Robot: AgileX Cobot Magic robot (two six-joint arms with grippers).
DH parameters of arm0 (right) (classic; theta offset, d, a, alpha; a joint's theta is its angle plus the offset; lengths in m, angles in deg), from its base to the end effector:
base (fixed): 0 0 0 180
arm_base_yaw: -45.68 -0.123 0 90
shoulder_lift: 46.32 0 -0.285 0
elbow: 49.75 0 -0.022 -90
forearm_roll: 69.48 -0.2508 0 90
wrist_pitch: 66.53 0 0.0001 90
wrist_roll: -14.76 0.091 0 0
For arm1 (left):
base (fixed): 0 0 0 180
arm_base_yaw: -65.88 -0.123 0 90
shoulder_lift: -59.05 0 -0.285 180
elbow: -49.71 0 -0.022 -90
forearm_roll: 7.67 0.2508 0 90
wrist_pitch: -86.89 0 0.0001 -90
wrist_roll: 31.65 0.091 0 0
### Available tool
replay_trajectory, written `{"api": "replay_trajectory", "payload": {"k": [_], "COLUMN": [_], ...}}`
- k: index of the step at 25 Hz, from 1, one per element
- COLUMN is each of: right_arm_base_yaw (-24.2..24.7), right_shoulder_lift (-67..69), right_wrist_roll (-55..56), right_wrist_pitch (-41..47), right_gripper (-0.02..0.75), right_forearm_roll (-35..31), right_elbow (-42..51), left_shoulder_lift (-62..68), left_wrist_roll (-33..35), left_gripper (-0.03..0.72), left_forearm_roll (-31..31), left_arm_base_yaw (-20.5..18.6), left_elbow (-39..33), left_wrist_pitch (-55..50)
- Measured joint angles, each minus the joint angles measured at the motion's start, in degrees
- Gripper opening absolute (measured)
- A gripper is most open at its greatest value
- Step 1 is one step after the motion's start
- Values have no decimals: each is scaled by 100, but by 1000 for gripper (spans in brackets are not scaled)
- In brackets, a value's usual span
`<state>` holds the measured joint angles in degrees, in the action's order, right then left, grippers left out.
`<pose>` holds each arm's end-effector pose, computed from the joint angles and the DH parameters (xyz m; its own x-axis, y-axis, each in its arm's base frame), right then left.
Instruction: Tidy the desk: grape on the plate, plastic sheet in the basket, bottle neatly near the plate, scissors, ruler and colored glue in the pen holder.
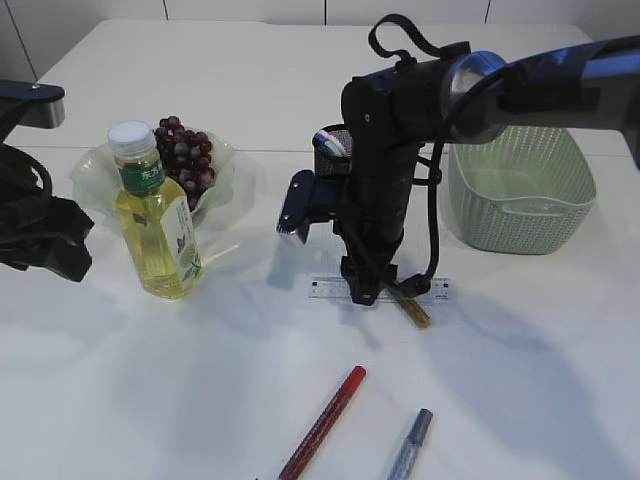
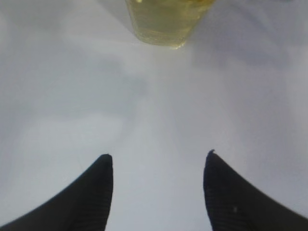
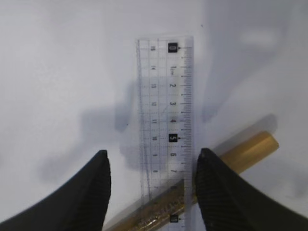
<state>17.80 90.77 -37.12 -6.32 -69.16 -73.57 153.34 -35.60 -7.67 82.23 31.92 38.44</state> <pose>0.4051 0.2138 0.1477 -0.1719 -0.9829 -0.0661 -0.9798 0.1776 -0.0925 0.2804 -0.0823 0.2475 -0.9219 0.1987 -0.3325 0.2185 0.9756 -0.0230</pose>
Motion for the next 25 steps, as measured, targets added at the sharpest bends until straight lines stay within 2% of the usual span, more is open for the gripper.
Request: {"api": "replay_trajectory", "payload": {"k": [25], "right_arm_base_yaw": [4], "right_shoulder_lift": [237], "right_wrist_roll": [47], "right_wrist_pitch": [-105], "right_gripper": [449], "right_forearm_roll": [22], "right_elbow": [-8], "left_shoulder_lift": [0], "left_wrist_roll": [0], "left_gripper": [435], "left_forearm_roll": [0], "left_arm_base_yaw": [0], "left_elbow": [0], "left_wrist_pitch": [191]}}
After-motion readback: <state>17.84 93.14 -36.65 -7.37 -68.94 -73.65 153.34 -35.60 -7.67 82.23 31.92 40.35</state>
